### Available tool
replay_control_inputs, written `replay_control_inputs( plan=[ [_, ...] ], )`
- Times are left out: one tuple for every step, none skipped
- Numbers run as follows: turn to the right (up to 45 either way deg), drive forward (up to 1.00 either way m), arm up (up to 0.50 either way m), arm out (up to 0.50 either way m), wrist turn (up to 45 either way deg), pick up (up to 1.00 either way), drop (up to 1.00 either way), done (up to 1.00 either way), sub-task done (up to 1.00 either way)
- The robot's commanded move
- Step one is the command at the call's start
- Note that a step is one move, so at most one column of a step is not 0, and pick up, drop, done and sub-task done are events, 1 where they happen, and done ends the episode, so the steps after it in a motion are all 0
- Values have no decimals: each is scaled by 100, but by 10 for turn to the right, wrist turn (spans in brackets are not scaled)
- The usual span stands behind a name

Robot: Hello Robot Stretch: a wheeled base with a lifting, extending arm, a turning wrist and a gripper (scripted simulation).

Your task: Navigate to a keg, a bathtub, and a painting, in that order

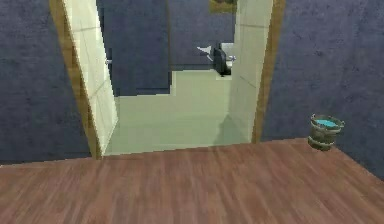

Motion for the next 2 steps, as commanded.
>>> replay_control_inputs(
  plan=[
    [0, 100, 0, 0, 0, 0, 0, 0, 0],
    [-30, 0, 0, 0, 0, 0, 0, 0, 0]
  ],
)
